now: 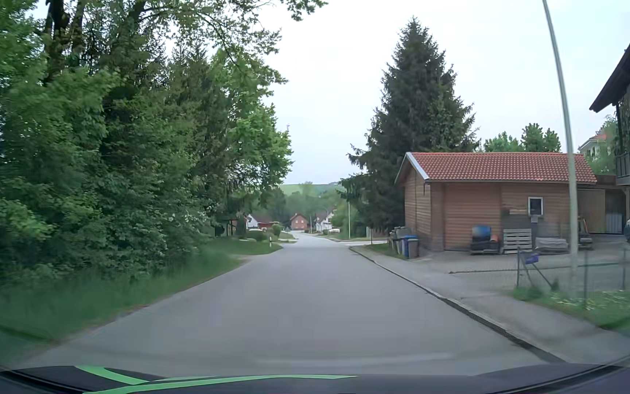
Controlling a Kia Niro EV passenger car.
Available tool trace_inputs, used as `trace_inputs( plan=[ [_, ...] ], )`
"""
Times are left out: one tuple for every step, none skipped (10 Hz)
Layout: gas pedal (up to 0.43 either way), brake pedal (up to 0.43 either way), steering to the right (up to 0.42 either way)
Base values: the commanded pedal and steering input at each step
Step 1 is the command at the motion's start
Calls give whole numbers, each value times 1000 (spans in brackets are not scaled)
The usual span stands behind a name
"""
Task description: Follow the waypoints while adhering to traffic rules and regulations
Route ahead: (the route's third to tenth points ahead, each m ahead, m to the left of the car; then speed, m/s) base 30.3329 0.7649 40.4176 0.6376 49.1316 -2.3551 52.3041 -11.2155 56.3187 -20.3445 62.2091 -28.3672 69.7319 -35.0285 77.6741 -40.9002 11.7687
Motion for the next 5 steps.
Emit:
trace_inputs(
  plan=[
    [0, 201, 6],
    [0, 207, 8],
    [0, 207, 8],
    [0, 213, 8],
    [0, 213, 8]
  ],
)
